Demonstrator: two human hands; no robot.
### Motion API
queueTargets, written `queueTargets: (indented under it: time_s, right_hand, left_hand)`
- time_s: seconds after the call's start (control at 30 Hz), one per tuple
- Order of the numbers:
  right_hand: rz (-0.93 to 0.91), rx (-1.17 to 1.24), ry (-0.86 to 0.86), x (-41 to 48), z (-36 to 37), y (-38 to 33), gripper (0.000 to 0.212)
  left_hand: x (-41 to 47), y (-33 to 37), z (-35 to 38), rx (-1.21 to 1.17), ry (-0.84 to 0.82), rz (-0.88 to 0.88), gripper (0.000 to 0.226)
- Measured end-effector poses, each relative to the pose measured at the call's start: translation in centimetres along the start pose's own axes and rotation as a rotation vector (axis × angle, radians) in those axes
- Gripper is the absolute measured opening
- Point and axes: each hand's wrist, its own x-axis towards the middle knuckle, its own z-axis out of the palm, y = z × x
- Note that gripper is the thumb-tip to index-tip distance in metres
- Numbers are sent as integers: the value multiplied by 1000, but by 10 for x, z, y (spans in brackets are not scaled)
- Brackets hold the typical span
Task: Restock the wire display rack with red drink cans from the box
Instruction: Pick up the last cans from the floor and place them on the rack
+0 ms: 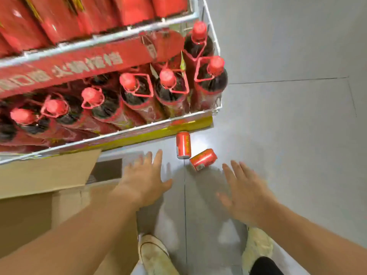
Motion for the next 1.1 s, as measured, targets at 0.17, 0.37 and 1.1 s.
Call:
queueTargets:
  time_s: [0.17, 0.37, 1.1]
  right_hand:
    - [43, 133, 27, 86, 82, 12, 88]
    - [238, 586, 4, 154, 124, 3, 82]
    - [367, 1198, 166, 178, 91, -8, 41]
  left_hand:
    - [106, 15, 47, -106, -30, -9, 93]
    - [205, 39, 76, -557, -30, -175, 80]
    - [194, 25, 93, -1384, 34, -224, 26]
